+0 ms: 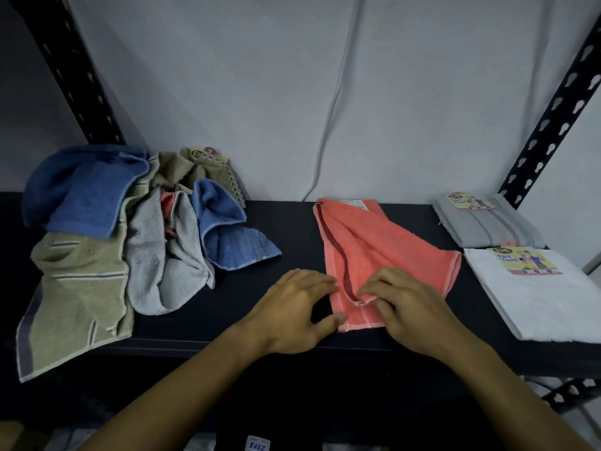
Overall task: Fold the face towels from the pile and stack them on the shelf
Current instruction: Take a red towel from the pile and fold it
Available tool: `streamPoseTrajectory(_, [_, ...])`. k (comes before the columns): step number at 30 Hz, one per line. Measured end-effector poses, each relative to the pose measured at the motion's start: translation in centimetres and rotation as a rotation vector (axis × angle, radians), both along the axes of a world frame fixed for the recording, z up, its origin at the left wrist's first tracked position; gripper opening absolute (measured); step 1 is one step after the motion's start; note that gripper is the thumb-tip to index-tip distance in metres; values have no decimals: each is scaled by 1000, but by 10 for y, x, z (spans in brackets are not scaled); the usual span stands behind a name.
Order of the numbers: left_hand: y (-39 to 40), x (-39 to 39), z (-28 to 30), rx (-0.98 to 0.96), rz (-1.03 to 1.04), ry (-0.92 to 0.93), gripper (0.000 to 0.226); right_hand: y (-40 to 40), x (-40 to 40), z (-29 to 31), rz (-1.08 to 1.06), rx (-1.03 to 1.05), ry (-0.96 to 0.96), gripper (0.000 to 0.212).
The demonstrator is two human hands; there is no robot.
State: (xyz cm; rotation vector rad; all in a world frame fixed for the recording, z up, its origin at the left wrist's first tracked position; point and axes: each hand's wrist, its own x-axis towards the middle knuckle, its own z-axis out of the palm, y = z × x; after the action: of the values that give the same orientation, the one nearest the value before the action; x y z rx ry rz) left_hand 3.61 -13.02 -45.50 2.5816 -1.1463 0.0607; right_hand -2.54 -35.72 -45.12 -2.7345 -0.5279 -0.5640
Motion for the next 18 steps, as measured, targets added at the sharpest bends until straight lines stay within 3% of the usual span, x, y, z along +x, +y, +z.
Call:
streamPoseTrajectory(5, [4,10,6,127,39,124,90,6,-8,-1,-38,308,-51,25])
streamPoseTrajectory(12, [6,12,2,165,13,143,97,15,-15,-13,9,55,-79,36])
streamPoseTrajectory(18, [9,14,0,203,-20,154,102,19,-19,-16,43,29,-119,37])
